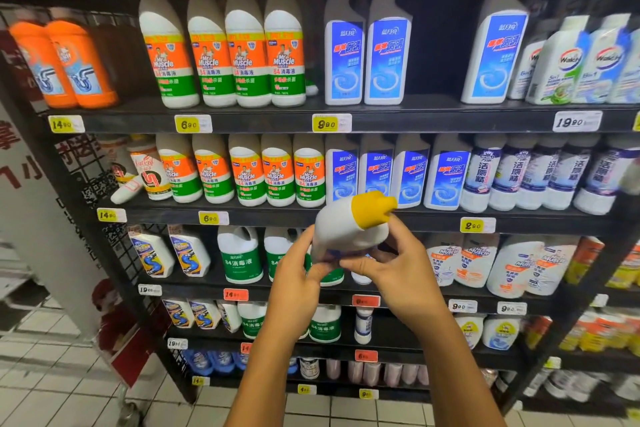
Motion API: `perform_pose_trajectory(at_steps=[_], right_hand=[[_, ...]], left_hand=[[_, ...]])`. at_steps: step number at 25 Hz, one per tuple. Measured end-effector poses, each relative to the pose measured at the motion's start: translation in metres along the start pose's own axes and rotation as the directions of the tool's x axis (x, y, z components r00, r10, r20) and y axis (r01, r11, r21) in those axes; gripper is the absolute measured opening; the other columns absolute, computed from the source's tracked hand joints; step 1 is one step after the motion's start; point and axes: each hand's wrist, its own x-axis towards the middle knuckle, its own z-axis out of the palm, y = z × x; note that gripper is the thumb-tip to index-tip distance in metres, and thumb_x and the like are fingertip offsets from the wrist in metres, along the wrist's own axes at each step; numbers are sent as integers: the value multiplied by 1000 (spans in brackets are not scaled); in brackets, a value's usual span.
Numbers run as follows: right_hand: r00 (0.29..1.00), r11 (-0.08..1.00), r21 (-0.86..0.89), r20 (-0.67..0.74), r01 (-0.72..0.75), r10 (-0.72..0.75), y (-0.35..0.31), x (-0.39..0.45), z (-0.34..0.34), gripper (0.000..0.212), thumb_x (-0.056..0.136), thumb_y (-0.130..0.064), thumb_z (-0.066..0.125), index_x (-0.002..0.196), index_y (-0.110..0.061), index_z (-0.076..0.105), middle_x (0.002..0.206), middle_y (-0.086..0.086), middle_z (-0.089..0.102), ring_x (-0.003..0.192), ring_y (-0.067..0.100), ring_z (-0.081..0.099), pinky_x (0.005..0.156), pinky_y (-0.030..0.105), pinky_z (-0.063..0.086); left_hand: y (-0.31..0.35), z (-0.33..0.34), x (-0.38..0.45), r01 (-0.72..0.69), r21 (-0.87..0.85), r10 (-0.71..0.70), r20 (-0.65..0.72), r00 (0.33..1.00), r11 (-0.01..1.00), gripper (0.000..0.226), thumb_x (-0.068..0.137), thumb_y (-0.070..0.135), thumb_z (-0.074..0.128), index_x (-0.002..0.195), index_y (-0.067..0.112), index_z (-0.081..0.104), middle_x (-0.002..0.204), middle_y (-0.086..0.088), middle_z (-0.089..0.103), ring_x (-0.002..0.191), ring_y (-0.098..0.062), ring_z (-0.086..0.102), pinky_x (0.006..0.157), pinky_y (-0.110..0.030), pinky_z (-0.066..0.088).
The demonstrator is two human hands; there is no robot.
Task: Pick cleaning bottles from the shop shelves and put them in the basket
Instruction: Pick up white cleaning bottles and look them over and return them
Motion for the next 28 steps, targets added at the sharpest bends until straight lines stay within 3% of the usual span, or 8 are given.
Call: perform_pose_trajectory(at_steps=[4, 9, 11, 14, 16, 19, 23, 28], right_hand=[[1000, 998, -56, 0, 25, -25, 1, 1, 2, 63, 73, -5, 83, 118, -45, 63, 117, -13, 70, 112, 9, 65, 96, 30, 54], [999, 998, -59, -14, 34, -35, 1, -1, -1, 63, 70, -14, 84, 116, -51, 63, 115, -15, 71, 110, 8, 66, 95, 31, 54], [998, 999, 3, -39, 48, -48, -1, -1, -2, 63, 71, -11, 86, 120, -43, 63, 116, -12, 72, 110, 9, 66, 90, 27, 55], [991, 977, 211, -131, 35, -8, -5, 3, -2, 55, 71, -12, 80, 122, -25, 63, 111, -6, 75, 102, 10, 71, 77, 21, 57], [981, 956, 292, -188, 9, 49, -5, 5, -1, 53, 70, -18, 78, 120, -20, 61, 110, 2, 75, 100, 17, 73, 75, 25, 59], [968, 951, 308, -237, -4, 80, -5, 6, 0, 47, 74, -24, 76, 117, -18, 58, 107, 7, 76, 97, 23, 74, 74, 30, 61], [986, 932, 363, -150, -14, 73, -5, 5, -5, 51, 78, -23, 75, 126, -21, 55, 117, 3, 72, 108, 21, 70, 78, 26, 58], [987, 888, 455, -102, -62, 122, -2, 8, -2, 56, 85, -19, 70, 137, -16, 51, 127, 10, 68, 112, 27, 68, 82, 35, 59]], left_hand=[[-9, 0, 3, 37, -45, -39, -30, 999, 998, 66, 84, -4, 64, 103, 59, 60, 104, 30, 68, 104, 9, 60, 80, -5, 46], [-10, 0, -1, 56, -62, -56, 4, 998, 996, 55, 82, -2, 66, 107, 47, 62, 103, 23, 70, 102, 4, 63, 83, -14, 52], [-5, -1, -1, 70, -67, -70, 5, 998, 995, 55, 81, -3, 70, 111, 43, 62, 106, 23, 71, 103, 4, 63, 82, -10, 49], [4, -1, 0, 142, -186, -138, 37, 990, 972, 51, 76, -4, 78, 114, 28, 66, 103, 13, 75, 98, -7, 70, 78, -18, 55], [14, 2, -1, 204, -285, -188, 84, 979, 936, 47, 71, 5, 82, 114, 19, 67, 99, 5, 77, 90, -16, 75, 70, -24, 59], [25, 2, -2, 222, -324, -192, 123, 974, 920, 46, 64, 22, 81, 108, 23, 69, 99, 2, 78, 89, -20, 75, 68, -26, 59], [33, -3, -3, 221, -352, -179, 149, 972, 909, 47, 64, 21, 81, 109, 18, 69, 100, -1, 77, 90, -24, 75, 71, -29, 61], [39, -8, -1, 202, -318, -157, 160, 975, 926, 42, 67, 26, 79, 108, 22, 71, 102, -4, 76, 93, -26, 74, 73, -33, 61]])
